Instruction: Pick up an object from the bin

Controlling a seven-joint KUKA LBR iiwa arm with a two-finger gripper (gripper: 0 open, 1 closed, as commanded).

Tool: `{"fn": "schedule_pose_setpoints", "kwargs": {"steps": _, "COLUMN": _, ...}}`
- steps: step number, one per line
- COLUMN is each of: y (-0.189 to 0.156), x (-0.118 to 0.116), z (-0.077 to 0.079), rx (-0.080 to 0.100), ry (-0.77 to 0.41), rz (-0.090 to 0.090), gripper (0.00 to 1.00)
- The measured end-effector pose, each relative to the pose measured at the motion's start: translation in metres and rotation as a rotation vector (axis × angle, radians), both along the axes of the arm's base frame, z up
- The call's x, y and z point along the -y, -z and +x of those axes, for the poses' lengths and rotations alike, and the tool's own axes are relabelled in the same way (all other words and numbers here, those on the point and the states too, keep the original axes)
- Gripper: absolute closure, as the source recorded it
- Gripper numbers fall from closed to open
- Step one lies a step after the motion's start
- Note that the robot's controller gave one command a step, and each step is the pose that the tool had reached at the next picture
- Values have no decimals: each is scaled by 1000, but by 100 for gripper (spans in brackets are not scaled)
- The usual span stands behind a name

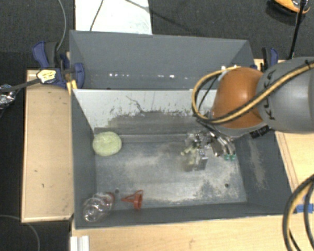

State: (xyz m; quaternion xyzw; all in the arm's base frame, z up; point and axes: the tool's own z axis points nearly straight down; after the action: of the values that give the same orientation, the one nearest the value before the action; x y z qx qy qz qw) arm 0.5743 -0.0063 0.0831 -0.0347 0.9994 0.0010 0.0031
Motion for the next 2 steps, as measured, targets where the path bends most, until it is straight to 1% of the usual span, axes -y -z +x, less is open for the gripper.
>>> {"fn": "schedule_pose_setpoints", "kwargs": {"steps": 1, "y": 0, "x": 0, "z": 0, "rx": 0, "ry": 0, "rz": 0, "gripper": 100}}
{"fn": "schedule_pose_setpoints", "kwargs": {"steps": 2, "y": -12, "x": 6, "z": 1, "rx": 2, "ry": -16, "rz": 0, "gripper": 100}}
